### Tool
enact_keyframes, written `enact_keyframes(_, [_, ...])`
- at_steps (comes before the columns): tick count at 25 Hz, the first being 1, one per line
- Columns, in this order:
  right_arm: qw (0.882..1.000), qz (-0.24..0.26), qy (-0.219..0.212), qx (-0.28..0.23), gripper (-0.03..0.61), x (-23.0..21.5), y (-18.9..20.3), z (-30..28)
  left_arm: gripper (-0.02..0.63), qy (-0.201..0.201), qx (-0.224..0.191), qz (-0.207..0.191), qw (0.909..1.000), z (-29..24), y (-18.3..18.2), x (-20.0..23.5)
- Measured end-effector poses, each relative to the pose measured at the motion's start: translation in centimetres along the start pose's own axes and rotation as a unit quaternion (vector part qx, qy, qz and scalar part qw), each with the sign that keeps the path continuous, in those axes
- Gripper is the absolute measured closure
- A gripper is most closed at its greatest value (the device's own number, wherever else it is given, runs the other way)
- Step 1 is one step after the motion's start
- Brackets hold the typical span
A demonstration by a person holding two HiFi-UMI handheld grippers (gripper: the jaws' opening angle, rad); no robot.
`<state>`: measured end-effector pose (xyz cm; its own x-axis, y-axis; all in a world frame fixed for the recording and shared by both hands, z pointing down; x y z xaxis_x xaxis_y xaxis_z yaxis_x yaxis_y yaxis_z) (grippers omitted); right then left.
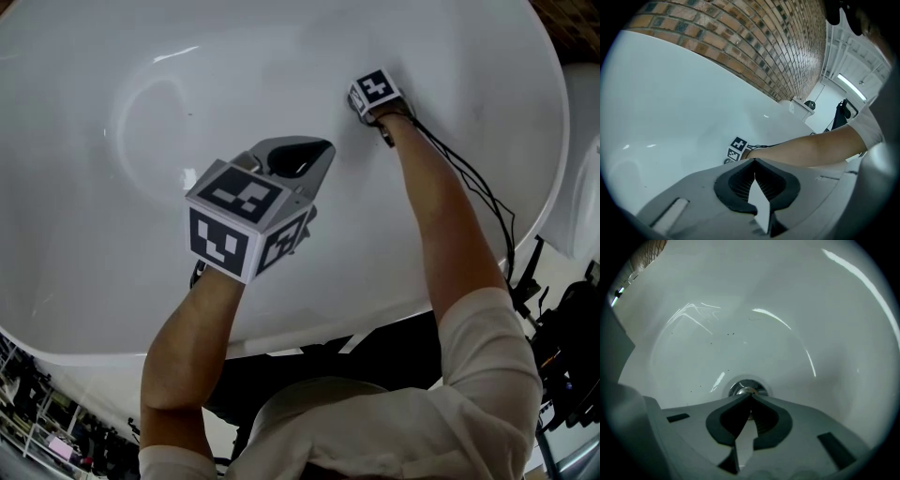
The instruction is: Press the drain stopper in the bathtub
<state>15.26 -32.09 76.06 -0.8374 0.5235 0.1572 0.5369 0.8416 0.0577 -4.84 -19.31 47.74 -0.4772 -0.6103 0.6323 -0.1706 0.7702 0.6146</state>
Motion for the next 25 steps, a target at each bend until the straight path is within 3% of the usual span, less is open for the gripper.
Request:
enact_keyframes(4, [1.000, 0.005, -0.013, -0.004, 0.560, 0.5, -0.2, 0.5, 0.609, 0.005, -0.004, 0.001, 1.0000, -0.1, -0.2, -0.1])
enact_keyframes(12, [1.000, 0.029, 0.010, 0.000, 0.560, -0.6, -0.4, 0.7, 0.609, 0.004, -0.011, 0.005, 0.9999, 0.0, -0.3, 0.2])
enact_keyframes(19, [0.997, 0.069, 0.001, 0.016, 0.561, 1.6, -0.2, 1.8, 0.609, 0.001, -0.016, 0.004, 0.9999, 0.3, -0.2, 0.8])
enact_keyframes(25, [0.997, 0.071, 0.010, 0.002, 0.561, 1.7, -1.0, 5.1, 0.609, -0.008, -0.001, 0.002, 1.0000, 1.1, 0.3, 1.5])
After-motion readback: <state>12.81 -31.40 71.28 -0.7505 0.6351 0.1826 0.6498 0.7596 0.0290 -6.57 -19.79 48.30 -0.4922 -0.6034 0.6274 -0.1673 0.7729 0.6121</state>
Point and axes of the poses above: the fingertips, and each gripper's own axes: z backward along the fingers, x to its left, y out of its underside, the point moved 9 cm from there along z, backward along the fingers, and after that the axes turned 13 degrees about y, right-handed, at the moved point
